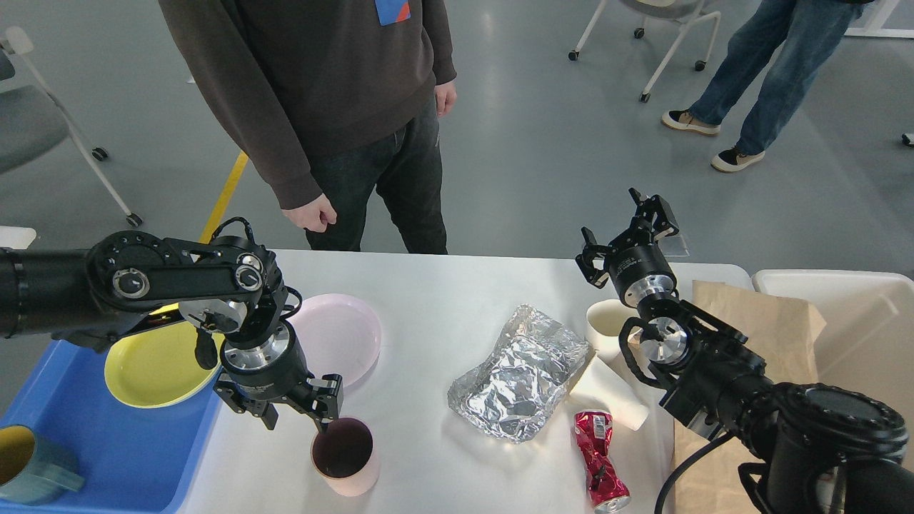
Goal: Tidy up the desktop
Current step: 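Grasp the pink mug with the left gripper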
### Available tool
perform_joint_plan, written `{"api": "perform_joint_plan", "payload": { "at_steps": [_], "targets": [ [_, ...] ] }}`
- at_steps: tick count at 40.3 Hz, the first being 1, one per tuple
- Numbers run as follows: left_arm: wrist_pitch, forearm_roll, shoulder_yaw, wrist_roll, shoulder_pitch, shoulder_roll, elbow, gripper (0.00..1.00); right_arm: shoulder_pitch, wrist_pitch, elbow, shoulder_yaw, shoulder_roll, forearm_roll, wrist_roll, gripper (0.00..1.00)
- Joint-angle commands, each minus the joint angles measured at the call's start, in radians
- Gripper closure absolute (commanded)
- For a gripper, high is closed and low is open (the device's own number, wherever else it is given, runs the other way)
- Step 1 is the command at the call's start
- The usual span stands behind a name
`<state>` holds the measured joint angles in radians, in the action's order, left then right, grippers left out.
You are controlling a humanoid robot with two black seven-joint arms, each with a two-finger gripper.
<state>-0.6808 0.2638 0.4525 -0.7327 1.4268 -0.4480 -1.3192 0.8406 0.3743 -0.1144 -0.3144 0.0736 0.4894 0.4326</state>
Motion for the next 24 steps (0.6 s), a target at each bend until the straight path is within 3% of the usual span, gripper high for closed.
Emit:
{"api": "perform_joint_plan", "payload": {
  "at_steps": [1, 24],
  "targets": [
    [0.001, 0.000, 0.020, 0.002, -0.019, 0.043, 0.032, 0.31, 0.000, 0.000, 0.001, 0.000, 0.000, 0.000, 0.000, 0.00],
    [0.050, -0.003, 0.021, 0.010, -0.094, 0.127, 0.075, 0.32, 0.000, 0.000, -0.001, 0.000, 0.000, 0.000, 0.000, 0.00]
  ]
}}
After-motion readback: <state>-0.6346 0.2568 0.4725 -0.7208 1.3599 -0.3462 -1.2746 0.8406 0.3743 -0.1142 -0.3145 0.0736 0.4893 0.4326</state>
